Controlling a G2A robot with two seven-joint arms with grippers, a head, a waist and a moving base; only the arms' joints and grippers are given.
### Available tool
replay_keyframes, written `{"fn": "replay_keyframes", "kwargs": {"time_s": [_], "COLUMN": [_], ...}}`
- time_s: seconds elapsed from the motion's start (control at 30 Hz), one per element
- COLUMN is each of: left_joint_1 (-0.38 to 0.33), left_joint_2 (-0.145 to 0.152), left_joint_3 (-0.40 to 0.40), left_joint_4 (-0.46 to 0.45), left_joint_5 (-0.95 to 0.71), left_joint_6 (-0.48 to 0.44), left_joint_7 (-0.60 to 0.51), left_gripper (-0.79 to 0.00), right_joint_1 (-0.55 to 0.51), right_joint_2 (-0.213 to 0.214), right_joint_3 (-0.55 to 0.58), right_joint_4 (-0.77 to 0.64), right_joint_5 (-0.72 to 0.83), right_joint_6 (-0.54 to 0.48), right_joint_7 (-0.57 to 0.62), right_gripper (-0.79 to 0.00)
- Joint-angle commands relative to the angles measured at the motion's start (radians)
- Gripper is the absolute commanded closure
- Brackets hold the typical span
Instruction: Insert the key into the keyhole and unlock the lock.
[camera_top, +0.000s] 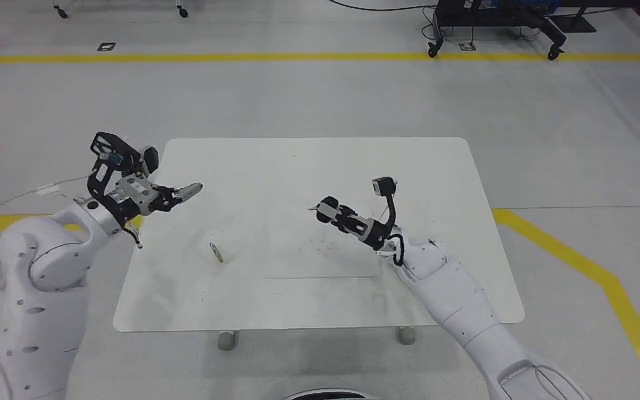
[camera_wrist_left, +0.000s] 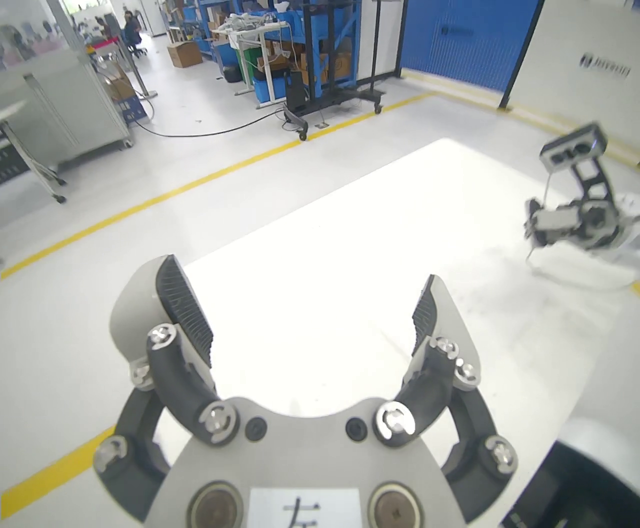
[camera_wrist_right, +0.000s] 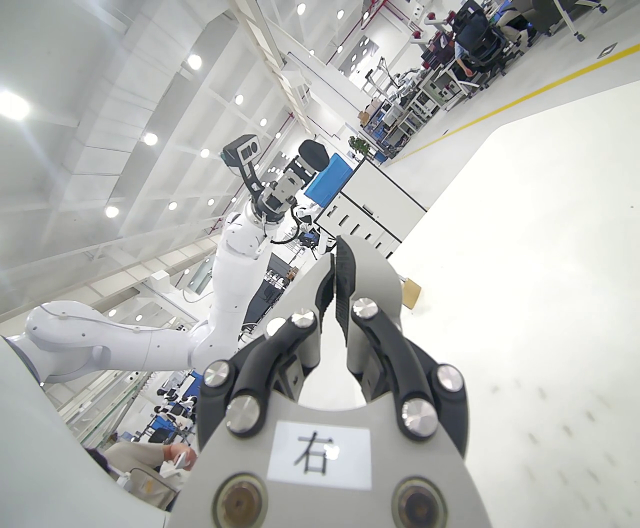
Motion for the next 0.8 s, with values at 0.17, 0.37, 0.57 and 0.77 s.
{"fn": "replay_keyframes", "kwargs": {"time_s": [0.17, 0.37, 0.57, 0.77], "left_joint_1": [-0.005, -0.076, -0.179, -0.240], "left_joint_2": [0.084, 0.165, 0.215, 0.262], "left_joint_3": [0.181, 0.436, 0.589, 0.681], "left_joint_4": [-0.078, -0.037, 0.049, 0.087], "left_joint_5": [0.597, 1.037, 1.233, 1.302], "left_joint_6": [-0.184, -0.184, -0.184, -0.184], "left_joint_7": [0.147, 0.375, 0.580, 0.727], "left_gripper": [-0.785, -0.785, -0.646, -0.376], "right_joint_1": [0.000, 0.000, 0.000, 0.000], "right_joint_2": [0.000, 0.000, 0.000, 0.000], "right_joint_3": [0.000, 0.000, 0.000, 0.000], "right_joint_4": [0.000, 0.000, 0.000, 0.000], "right_joint_5": [0.000, 0.000, 0.000, 0.000], "right_joint_6": [0.000, 0.000, 0.000, 0.000], "right_joint_7": [0.000, 0.000, 0.000, 0.000], "right_gripper": [0.000, 0.000, 0.000, 0.000]}}
